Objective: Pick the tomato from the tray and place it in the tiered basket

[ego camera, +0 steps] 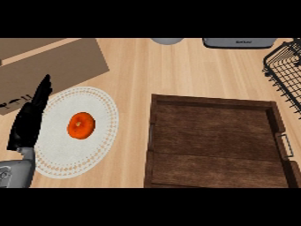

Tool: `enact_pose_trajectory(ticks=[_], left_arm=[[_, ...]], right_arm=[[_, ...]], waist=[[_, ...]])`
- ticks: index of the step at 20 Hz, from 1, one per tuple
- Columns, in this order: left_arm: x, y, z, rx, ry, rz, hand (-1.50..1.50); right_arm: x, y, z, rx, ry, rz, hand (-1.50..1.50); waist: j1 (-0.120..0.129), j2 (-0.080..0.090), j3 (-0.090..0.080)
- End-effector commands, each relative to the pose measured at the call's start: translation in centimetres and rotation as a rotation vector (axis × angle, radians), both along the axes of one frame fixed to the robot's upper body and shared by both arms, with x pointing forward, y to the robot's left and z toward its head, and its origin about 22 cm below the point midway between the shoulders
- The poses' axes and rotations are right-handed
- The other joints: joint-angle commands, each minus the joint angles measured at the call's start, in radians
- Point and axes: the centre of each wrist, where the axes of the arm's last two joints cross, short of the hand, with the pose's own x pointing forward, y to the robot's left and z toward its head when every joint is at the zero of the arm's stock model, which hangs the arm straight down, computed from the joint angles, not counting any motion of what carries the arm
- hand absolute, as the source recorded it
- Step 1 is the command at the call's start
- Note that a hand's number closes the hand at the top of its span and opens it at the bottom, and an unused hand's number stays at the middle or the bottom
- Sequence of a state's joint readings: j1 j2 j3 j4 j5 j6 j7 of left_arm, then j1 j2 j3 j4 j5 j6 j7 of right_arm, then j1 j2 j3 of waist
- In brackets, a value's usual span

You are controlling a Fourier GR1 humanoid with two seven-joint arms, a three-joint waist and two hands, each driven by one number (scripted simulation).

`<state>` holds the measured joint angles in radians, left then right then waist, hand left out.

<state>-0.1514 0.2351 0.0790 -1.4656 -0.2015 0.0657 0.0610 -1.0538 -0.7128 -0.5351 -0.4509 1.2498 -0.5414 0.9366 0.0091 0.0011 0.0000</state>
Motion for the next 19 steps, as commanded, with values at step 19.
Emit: enact_pose_trajectory(ticks=[19], left_arm=[[-2.2, 2.7, -1.0, 0.002, 0.047, 0.112, 0.0]], right_arm=[[-7.9, 3.8, 1.1, 0.099, -0.294, -0.06, -1.5]], waist=[[-0.121, -0.045, -0.004]])
